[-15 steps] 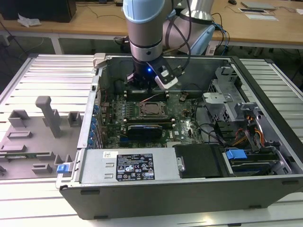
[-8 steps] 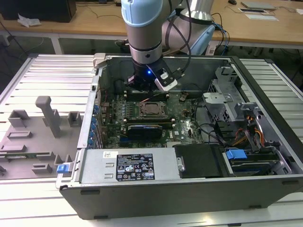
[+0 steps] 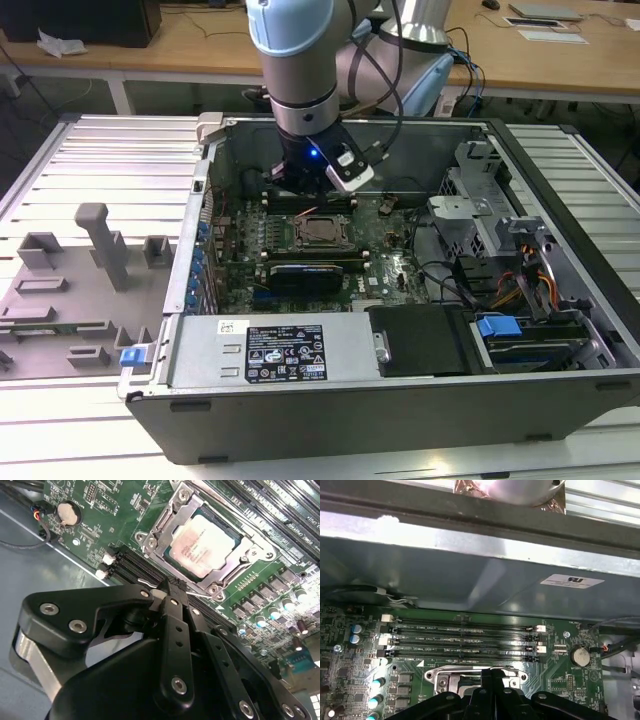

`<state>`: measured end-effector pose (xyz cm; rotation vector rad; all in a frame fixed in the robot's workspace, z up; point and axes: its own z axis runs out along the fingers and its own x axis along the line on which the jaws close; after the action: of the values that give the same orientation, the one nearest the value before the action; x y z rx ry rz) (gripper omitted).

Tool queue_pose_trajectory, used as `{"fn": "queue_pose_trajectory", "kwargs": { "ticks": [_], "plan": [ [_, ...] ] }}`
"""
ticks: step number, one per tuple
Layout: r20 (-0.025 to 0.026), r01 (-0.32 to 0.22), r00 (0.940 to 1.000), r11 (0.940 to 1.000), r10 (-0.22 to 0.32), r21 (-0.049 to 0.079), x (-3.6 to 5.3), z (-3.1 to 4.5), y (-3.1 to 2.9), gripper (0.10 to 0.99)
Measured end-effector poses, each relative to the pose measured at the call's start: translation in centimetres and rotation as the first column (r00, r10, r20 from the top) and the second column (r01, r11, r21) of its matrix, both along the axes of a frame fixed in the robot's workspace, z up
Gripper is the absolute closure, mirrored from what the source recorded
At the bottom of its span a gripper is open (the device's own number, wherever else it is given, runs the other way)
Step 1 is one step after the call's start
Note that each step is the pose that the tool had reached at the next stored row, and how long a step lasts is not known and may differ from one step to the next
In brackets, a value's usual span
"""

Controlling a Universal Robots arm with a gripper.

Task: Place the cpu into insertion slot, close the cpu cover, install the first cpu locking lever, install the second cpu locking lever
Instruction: 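Install the first cpu locking lever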

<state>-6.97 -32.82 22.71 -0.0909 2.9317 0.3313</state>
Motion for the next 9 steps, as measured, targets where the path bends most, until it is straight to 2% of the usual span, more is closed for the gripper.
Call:
{"fn": "queue_pose_trajectory", "kwargs": {
  "ticks": [4,8,9],
  "plan": [
    [-0.0001,0.026,0.9997,0.9996,-0.026,-0.004,0.00,-0.21,0.18,0.980],
    [0.0000,0.046,0.9989,0.9989,-0.046,-0.007,0.00,-0.44,0.62,0.980],
    [-0.0001,0.052,0.9987,0.9986,-0.052,-0.009,0.00,-0.49,0.91,0.980]
  ]
}}
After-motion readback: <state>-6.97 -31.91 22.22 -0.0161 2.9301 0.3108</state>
